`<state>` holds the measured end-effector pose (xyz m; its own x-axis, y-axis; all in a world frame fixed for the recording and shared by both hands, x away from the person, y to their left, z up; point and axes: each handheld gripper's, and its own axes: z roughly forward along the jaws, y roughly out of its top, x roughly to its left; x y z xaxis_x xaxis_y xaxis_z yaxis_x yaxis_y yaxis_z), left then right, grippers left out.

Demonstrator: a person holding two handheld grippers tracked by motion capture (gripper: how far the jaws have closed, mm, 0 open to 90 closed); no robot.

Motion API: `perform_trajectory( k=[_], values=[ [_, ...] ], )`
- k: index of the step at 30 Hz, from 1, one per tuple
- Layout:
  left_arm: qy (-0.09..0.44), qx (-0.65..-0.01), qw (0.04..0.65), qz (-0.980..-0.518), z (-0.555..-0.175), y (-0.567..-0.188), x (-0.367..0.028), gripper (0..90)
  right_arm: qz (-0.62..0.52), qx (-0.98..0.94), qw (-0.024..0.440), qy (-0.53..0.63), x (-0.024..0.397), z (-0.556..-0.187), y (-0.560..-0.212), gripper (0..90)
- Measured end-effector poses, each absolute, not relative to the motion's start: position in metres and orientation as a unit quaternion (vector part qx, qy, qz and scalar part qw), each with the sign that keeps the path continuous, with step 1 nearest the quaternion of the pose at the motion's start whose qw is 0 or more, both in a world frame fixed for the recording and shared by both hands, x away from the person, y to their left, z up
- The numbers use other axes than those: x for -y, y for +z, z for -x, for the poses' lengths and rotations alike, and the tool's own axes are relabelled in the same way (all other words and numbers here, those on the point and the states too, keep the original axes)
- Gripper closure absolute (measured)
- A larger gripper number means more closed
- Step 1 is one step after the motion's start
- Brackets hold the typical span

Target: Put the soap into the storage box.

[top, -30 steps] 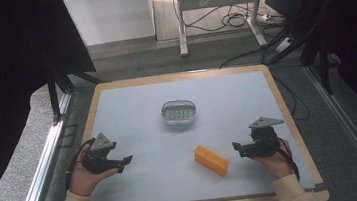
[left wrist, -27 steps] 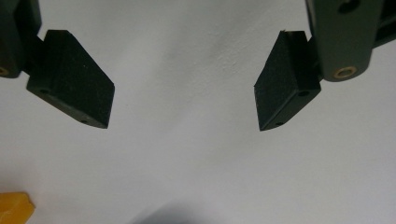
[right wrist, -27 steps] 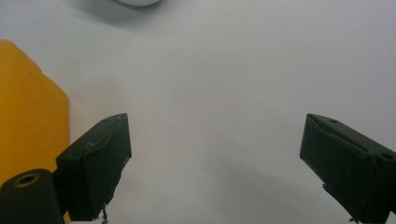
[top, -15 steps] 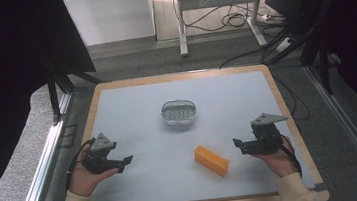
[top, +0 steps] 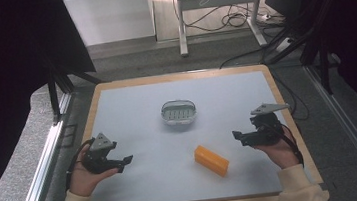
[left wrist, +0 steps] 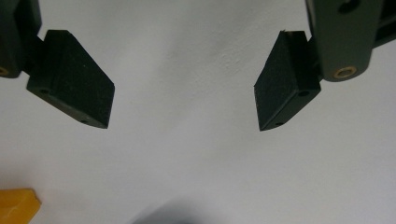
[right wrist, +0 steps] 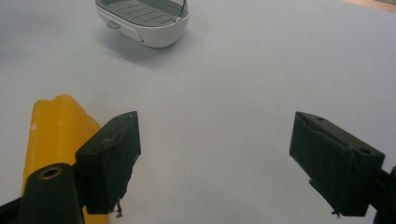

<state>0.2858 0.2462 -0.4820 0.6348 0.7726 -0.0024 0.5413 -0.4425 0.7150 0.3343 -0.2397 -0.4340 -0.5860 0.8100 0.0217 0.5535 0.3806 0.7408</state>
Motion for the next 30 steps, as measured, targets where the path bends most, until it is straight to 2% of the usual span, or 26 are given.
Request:
perform_trajectory(
  k=[21, 30],
  values=[
    [0.166, -0.392, 0.352, -0.834, -0.285, -0.481, -0.246, 20.0, -0.372, -0.843, 0.181, 0.343, 0.210, -0.318, -0.412, 20.2],
    [0.162, -0.389, 0.352, -0.836, -0.285, -0.481, -0.243, 20.0, -0.352, -0.855, 0.175, 0.338, 0.195, -0.313, -0.414, 22.6]
  ],
)
